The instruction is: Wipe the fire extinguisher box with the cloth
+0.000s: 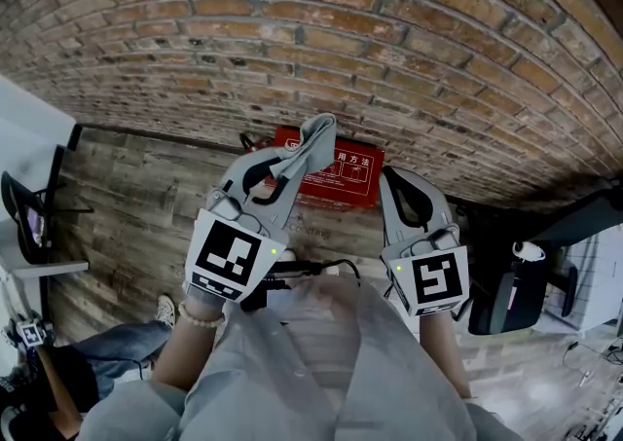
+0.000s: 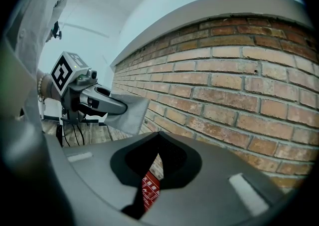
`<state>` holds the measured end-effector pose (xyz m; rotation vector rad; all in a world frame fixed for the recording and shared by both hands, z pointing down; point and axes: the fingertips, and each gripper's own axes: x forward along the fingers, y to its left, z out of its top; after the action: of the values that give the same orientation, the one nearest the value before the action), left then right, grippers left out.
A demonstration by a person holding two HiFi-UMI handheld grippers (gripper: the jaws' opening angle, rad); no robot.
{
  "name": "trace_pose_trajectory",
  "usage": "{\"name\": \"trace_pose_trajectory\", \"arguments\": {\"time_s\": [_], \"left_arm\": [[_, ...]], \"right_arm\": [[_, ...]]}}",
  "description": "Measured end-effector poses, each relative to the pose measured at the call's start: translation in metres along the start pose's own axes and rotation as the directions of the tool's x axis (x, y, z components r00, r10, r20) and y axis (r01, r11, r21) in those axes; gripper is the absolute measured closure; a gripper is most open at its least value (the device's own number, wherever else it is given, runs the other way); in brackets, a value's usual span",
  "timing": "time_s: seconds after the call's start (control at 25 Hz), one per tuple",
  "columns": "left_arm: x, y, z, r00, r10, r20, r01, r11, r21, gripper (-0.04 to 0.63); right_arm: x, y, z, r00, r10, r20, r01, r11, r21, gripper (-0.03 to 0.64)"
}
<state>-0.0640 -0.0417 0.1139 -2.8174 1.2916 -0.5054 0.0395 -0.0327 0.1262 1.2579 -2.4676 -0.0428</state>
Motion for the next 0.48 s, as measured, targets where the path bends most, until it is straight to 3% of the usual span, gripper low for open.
{"name": "trace_pose_trajectory", "arguments": {"time_s": [0.12,0.32,0.48], "left_arm": [[-0.0001,-0.0001,-0.0008,1.0,0.0,-0.001,0.0,1.0,0.0,0.581],[0.0002,-0.0007,-0.0022,1.0,0.001,-0.002,-0.001,1.0,-0.002,0.581],[0.0001,-0.001,-0.0025,1.0,0.0,-0.001,0.0,1.0,-0.003,0.581]], "right_arm": [[-0.0004,0.0008,-0.0026,1.0,0.004,-0.021,-0.004,1.0,-0.005,0.607],[0.0016,0.0,0.0036,0.999,-0.005,0.045,0.004,1.0,0.006,0.607],[0.0011,0.0007,0.0012,0.999,0.001,0.037,-0.001,1.0,-0.003,0.607]]}}
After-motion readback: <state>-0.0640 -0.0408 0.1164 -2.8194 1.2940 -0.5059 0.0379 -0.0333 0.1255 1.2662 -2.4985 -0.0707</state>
